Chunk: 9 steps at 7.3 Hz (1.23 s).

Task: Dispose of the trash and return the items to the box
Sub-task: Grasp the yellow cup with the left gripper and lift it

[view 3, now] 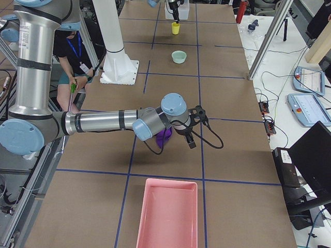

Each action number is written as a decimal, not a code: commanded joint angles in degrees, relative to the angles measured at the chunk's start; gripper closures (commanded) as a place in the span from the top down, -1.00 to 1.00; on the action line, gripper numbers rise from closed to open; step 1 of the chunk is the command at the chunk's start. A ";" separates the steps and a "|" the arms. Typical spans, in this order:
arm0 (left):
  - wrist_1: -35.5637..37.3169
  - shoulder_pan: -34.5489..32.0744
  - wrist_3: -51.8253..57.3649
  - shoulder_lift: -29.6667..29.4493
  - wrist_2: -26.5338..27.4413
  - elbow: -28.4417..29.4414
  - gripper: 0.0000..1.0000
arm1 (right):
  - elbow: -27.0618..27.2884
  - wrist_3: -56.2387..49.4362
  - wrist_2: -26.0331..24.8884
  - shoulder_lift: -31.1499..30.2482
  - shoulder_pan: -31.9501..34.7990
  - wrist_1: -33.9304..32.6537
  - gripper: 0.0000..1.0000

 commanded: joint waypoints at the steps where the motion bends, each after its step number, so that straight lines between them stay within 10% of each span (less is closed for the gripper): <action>1: -0.07 1.53 0.44 0.00 0.18 0.58 -0.99 | 0.00 -0.07 -0.06 -0.16 0.07 0.00 1.00; 4: -0.95 0.30 8.48 0.27 -3.74 -1.17 -1.00 | -0.09 -0.07 0.03 -0.25 0.07 0.00 1.00; 7: 6.12 -19.49 32.69 -0.17 -26.20 -0.74 -1.00 | -0.09 0.02 0.12 -0.51 -0.01 0.97 1.00; 9: 15.70 -29.46 50.03 -0.17 -28.82 -0.74 -1.00 | -0.09 0.02 0.12 -0.51 -0.01 0.97 1.00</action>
